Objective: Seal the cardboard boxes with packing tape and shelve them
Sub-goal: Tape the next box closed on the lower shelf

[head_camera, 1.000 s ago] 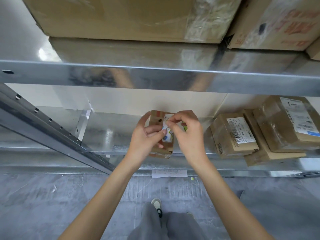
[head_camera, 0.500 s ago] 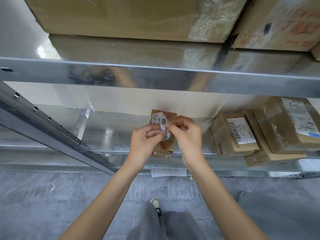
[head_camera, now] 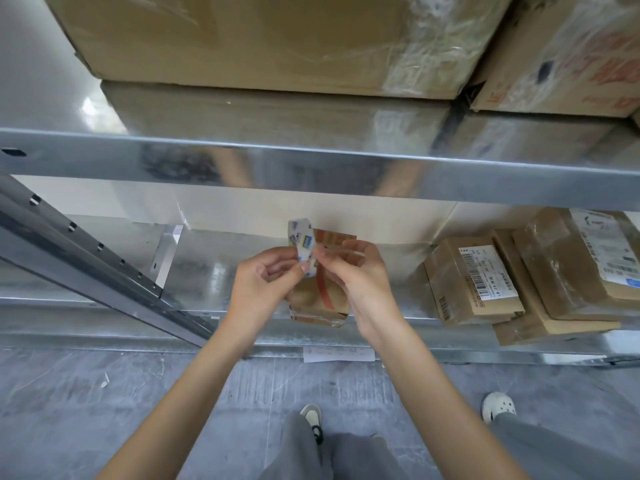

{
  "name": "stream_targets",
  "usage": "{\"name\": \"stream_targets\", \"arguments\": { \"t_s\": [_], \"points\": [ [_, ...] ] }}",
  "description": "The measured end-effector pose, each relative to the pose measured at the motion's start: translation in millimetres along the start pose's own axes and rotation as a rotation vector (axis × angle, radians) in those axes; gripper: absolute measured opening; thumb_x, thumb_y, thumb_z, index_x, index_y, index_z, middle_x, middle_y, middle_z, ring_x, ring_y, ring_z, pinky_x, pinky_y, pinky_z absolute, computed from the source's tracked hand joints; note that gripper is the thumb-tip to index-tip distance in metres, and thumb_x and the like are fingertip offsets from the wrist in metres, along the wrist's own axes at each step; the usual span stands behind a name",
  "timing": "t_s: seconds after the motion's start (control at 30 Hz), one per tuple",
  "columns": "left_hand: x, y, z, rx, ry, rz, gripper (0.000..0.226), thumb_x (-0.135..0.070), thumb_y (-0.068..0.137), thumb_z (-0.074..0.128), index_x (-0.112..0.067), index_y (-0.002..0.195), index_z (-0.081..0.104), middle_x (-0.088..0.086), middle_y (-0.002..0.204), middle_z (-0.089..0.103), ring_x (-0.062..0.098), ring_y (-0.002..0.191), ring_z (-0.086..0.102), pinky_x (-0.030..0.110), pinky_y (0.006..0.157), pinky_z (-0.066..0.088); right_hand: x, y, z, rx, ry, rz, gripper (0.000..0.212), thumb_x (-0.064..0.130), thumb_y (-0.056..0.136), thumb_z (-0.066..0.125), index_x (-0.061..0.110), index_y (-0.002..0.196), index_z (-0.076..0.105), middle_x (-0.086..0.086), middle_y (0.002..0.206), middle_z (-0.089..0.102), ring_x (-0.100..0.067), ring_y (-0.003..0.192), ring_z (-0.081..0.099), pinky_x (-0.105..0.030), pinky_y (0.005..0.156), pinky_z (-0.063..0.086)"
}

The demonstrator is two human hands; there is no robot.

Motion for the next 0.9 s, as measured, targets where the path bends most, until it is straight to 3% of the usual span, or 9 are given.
{"name": "stream_targets", "arguments": {
  "t_s": [0.07, 0.13, 0.23, 0.43, 0.57, 0.67, 0.73, 0.83, 0.9],
  "points": [
    [2.9, 10.8, -19.3, -0.047, 0.131, 0.046, 0.013, -0.005, 0.085, 0.071, -0.016, 0.091, 0.070, -0.007, 0.080, 0.075, 0.009, 0.079, 0.070, 0.024, 0.053, 0.053, 4.4, -6.7, 1.2, -0.102, -0.203, -0.120, 0.057, 0.039, 0.071, 0.084, 0.014, 0.112, 0.053, -0.004, 0.109, 0.063, -0.018, 0.100, 0.061, -0.019, 0.079, 0.049],
    [13.0, 24.0, -44.0, -0.144, 0.372, 0.092, 0.009, -0.013, 0.087, 0.071, -0.015, 0.095, 0.070, -0.001, 0.086, 0.074, 0.016, 0.085, 0.070, 0.034, 0.067, 0.057, 1.1, -11.4, 5.1, -0.239, -0.706, -0.250, 0.075, 0.058, 0.076, 0.071, 0.011, 0.129, 0.047, -0.007, 0.125, 0.050, -0.025, 0.115, 0.046, -0.030, 0.095, 0.040],
    [40.9, 41.0, -79.1, -0.230, 0.832, 0.089, 0.011, -0.021, 0.092, 0.063, -0.015, 0.098, 0.069, 0.006, 0.093, 0.073, 0.028, 0.087, 0.067, 0.036, 0.071, 0.052, -21.5, -4.8, 15.2, -0.191, -1.361, -0.182, 0.109, 0.081, 0.074, 0.048, 0.006, 0.148, 0.021, -0.017, 0.148, 0.025, -0.038, 0.132, 0.026, -0.048, 0.101, 0.029],
    [94.0, 68.7, -112.1, -0.160, 1.270, -0.086, 0.021, -0.022, 0.097, 0.049, -0.018, 0.110, 0.065, 0.014, 0.099, 0.069, 0.035, 0.088, 0.062, 0.030, 0.062, 0.042, -40.3, 11.5, 17.5, -0.104, -1.519, -0.127, 0.105, 0.068, 0.079, 0.057, 0.000, 0.148, 0.018, -0.018, 0.153, 0.014, -0.038, 0.134, 0.024, -0.052, 0.102, 0.026],
    [112.3, 76.4, -120.1, -0.078, 1.377, -0.114, 0.022, -0.016, 0.093, 0.054, -0.020, 0.111, 0.065, 0.010, 0.112, 0.068, 0.033, 0.102, 0.060, 0.035, 0.078, 0.041, -35.6, 20.6, 6.7, 0.099, -1.637, -0.189, 0.101, 0.046, 0.081, 0.065, 0.006, 0.154, 0.007, -0.011, 0.161, 0.003, -0.032, 0.149, 0.001, -0.071, 0.108, -0.001],
    [109.5, 79.9, -109.3, -0.124, 1.232, 0.074, 0.040, -0.013, 0.085, 0.049, -0.011, 0.122, 0.063, 0.011, 0.129, 0.062, 0.035, 0.122, 0.053, 0.047, 0.102, 0.036, -26.6, 34.1, -11.4, 0.282, -1.697, -0.285, 0.093, 0.024, 0.086, 0.062, 0.017, 0.156, 0.001, 0.002, 0.164, -0.007, -0.016, 0.150, -0.006, -0.066, 0.112, -0.004],
    [95.2, 78.3, -86.5, -0.069, 0.967, 0.215, 0.044, -0.009, 0.088, 0.039, -0.002, 0.127, 0.059, 0.015, 0.134, 0.058, 0.036, 0.125, 0.052, 0.041, 0.107, 0.035, -21.6, 39.8, -19.3, 0.386, -1.747, -0.353, 0.090, 0.006, 0.088, 0.056, 0.020, 0.156, -0.001, 0.006, 0.163, -0.010, -0.011, 0.150, -0.007, -0.058, 0.118, -0.002],
    [80.1, 69.2, -37.8, 0.100, 0.632, 0.114, 0.042, -0.018, 0.105, 0.039, -0.011, 0.146, 0.039, -0.003, 0.146, 0.039, 0.013, 0.139, 0.032, 0.020, 0.112, 0.017, -20.3, 42.2, -26.2, 0.452, -1.765, -0.417, 0.093, -0.008, 0.085, 0.050, 0.022, 0.156, -0.002, 0.008, 0.162, -0.011, -0.011, 0.150, -0.008, -0.049, 0.121, -0.001],
    [79.2, 63.9, -7.5, 0.187, 0.451, -0.002, 0.048, -0.028, 0.106, 0.035, -0.015, 0.152, 0.028, -0.008, 0.148, 0.031, 0.005, 0.141, 0.024, 0.014, 0.111, 0.012, -22.4, 41.3, -27.5, 0.465, -1.744, -0.427, 0.092, -0.001, 0.086, 0.053, 0.021, 0.156, -0.003, 0.008, 0.162, -0.012, -0.012, 0.149, -0.010, -0.045, 0.122, -0.002]
  ]
}}
Point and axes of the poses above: each hand's wrist, its own y-axis towards the middle knuckle, its own z-axis out of the palm, x = y × z, the point moved 3 cm from there along y, towards the middle knuckle
